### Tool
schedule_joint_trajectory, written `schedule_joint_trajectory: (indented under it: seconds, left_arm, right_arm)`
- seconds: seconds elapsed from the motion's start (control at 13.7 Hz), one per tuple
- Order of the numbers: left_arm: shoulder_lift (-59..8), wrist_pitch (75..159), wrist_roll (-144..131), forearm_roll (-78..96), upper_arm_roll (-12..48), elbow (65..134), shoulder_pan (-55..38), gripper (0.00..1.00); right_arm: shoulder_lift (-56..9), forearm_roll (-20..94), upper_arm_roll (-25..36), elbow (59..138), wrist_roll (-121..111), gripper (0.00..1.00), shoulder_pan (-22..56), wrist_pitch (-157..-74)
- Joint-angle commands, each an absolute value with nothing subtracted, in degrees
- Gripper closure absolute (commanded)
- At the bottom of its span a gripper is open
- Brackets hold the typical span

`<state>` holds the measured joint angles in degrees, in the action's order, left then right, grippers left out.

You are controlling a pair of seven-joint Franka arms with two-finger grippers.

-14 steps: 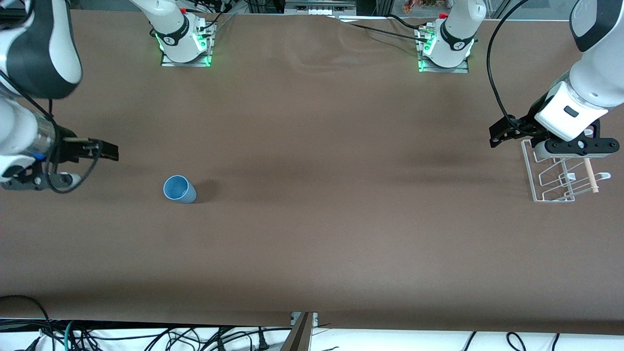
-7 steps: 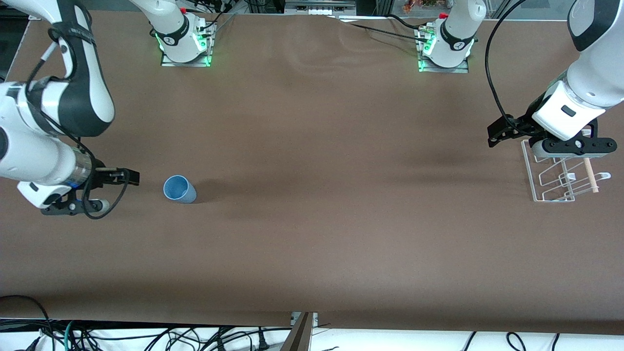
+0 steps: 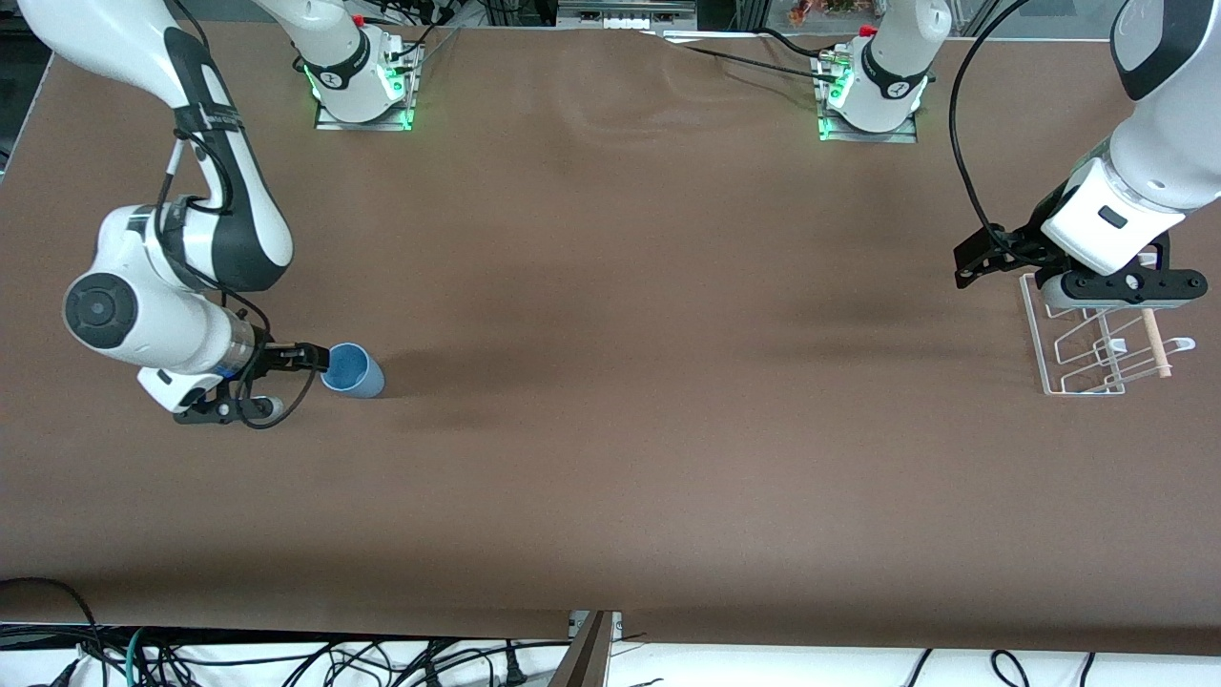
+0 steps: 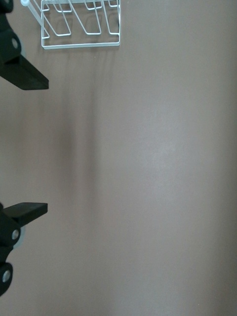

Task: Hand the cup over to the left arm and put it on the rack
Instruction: 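Lower the open right gripper over the light blue cup, then close the right gripper on the blue cup's side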

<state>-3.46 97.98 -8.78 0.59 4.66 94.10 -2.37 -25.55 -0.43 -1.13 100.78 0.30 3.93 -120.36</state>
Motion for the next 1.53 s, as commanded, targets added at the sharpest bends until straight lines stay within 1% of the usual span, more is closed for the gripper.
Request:
schedule_joint_trajectory:
  seconds: [0.0,0.51,0.58,0.66,0.73,0.8,1.32,1.46]
  left_arm:
    - [-4.22,97.38,-8.44,1.41,4.39,92.37,-2.64,0.00]
    - [-4.22,96.50,-8.61,1.41,4.39,92.37,-2.72,0.00]
    - [-4.22,96.50,-8.61,1.41,4.39,92.37,-2.81,0.00]
    - [-4.22,96.50,-8.61,1.41,4.39,92.37,-2.81,0.00]
    - [-4.22,96.50,-8.53,1.41,4.39,92.37,-2.81,0.00]
    - [-4.22,96.50,-8.53,1.41,4.39,92.37,-2.73,0.00]
    - [-4.22,96.42,-8.61,1.41,4.39,92.37,-2.81,0.00]
    - [-4.22,96.50,-8.61,1.41,4.48,92.37,-2.81,0.00]
  right_arm:
    - [-25.66,0.44,-1.58,102.83,0.97,0.00,3.69,-123.13]
    - [-28.12,0.53,-1.76,103.27,0.97,0.01,3.78,-124.37]
    - [-28.21,0.53,-1.76,103.36,0.97,0.09,3.78,-124.37]
    - [-28.47,0.53,-1.76,103.36,0.97,0.56,3.78,-124.19]
    - [-28.48,0.53,-1.76,103.36,0.97,0.88,4.04,-123.67]
    - [-28.48,0.53,-1.76,103.27,0.97,1.00,4.13,-123.58]
    - [-28.48,0.79,-2.29,103.10,0.97,1.00,4.39,-123.49]
    - [-28.48,3.32,-2.29,102.57,0.88,1.00,4.39,-123.66]
